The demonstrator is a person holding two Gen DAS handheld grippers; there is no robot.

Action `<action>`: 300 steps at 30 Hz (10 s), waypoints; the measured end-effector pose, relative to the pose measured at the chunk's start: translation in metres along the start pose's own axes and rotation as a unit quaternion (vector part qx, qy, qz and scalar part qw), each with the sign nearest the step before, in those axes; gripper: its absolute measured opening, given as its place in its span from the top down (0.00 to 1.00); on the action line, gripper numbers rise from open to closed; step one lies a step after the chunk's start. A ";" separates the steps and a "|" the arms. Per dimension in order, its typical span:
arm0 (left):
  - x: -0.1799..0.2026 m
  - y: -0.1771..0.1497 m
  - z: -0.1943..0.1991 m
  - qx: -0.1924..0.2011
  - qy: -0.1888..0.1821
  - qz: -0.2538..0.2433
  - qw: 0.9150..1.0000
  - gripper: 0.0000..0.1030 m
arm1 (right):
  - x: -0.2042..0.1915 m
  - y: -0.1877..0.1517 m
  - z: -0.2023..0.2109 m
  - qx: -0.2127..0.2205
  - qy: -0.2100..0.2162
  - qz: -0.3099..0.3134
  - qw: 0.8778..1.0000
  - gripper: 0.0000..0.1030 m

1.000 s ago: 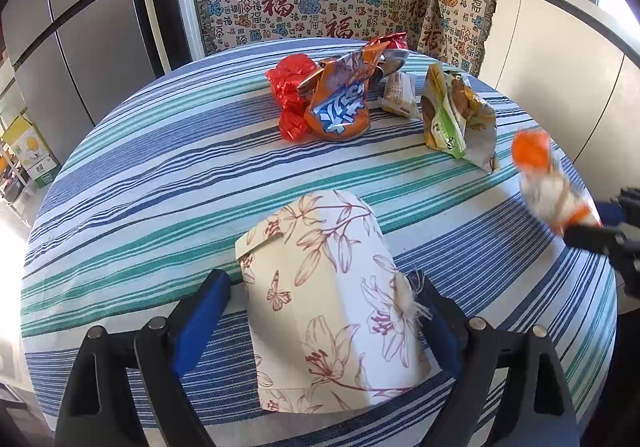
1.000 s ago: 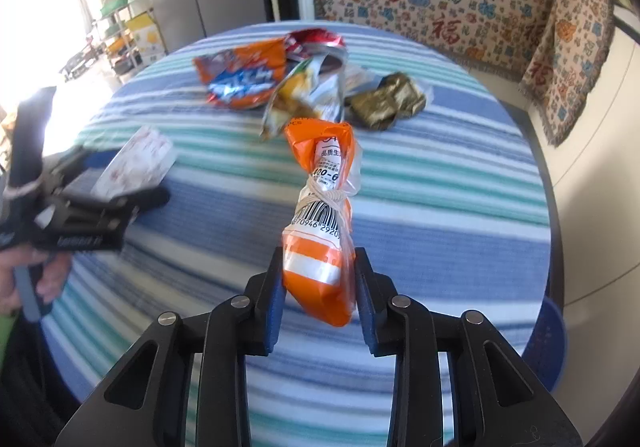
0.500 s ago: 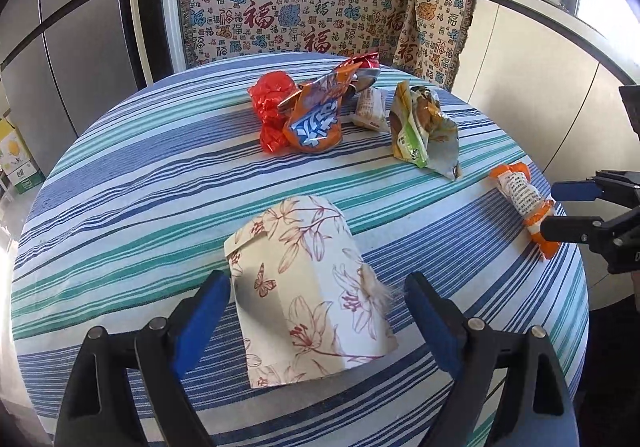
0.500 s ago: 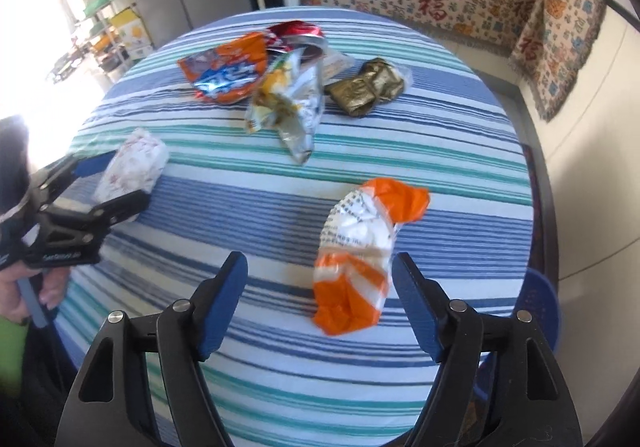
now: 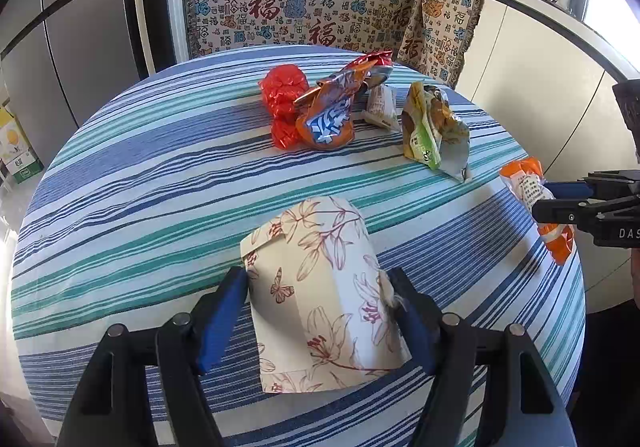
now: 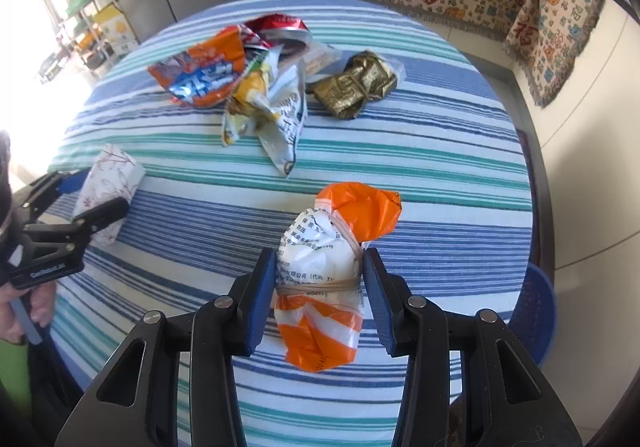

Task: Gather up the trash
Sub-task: 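Carry the floral paper and orange-white bag over the blue wastebasket, then open both tools to drop the paper and bag into the wastebasket, then return both tools to the table above the remaining trash, then grasp the yellow-white chip bag with the left tool while the right tool grasps the gold foil packet, then carry the chip bag and gold packet over the blue wastebasket, then open both tools to drop the chip bag and gold packet into the wastebasket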

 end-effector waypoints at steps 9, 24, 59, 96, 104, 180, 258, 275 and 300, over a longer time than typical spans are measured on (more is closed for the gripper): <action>0.023 -0.001 0.016 0.018 -0.029 -0.001 0.999 0.29 | 0.024 -0.011 0.017 0.022 0.020 -0.018 0.999 0.56; 0.180 0.062 0.036 0.045 -0.099 -0.081 0.991 0.29 | 0.168 -0.035 0.078 0.077 -0.029 -0.109 0.991 0.56; 0.470 0.099 -0.141 -0.037 -0.212 -0.225 0.950 0.27 | 0.380 -0.101 0.073 0.097 -0.045 -0.284 0.953 0.55; 0.113 0.022 -0.034 -0.018 0.040 -0.032 0.999 0.24 | 0.133 -0.023 0.014 0.123 -0.016 -0.043 0.991 0.17; 0.081 0.018 -0.036 -0.011 0.051 -0.020 0.998 0.17 | 0.080 -0.010 -0.030 0.101 -0.032 0.007 0.994 0.15; 0.030 0.017 -0.033 -0.013 0.096 0.037 0.995 0.15 | 0.028 0.096 -0.082 0.086 -0.016 -0.062 0.994 0.54; 0.312 0.098 -0.006 0.007 -0.175 -0.111 0.978 0.62 | 0.268 -0.046 0.084 0.070 -0.070 -0.144 0.984 0.70; 0.438 0.109 -0.107 -0.041 -0.203 -0.149 0.967 0.62 | 0.360 -0.092 0.071 0.078 -0.066 -0.234 0.967 0.70; 0.466 0.097 -0.170 -0.080 -0.212 -0.154 0.962 0.45 | 0.385 -0.099 0.068 0.086 -0.014 -0.302 0.949 0.45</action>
Point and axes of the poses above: each gripper's, at about its wrist camera, not at the fingertips, and z roughly against the way its jaws point, x to its right, y to its top, the point moved 8 cm from there along -z, roughly the way its jaws point, and after that the axes turned 5 degrees about -z, right-handed, at the moved point
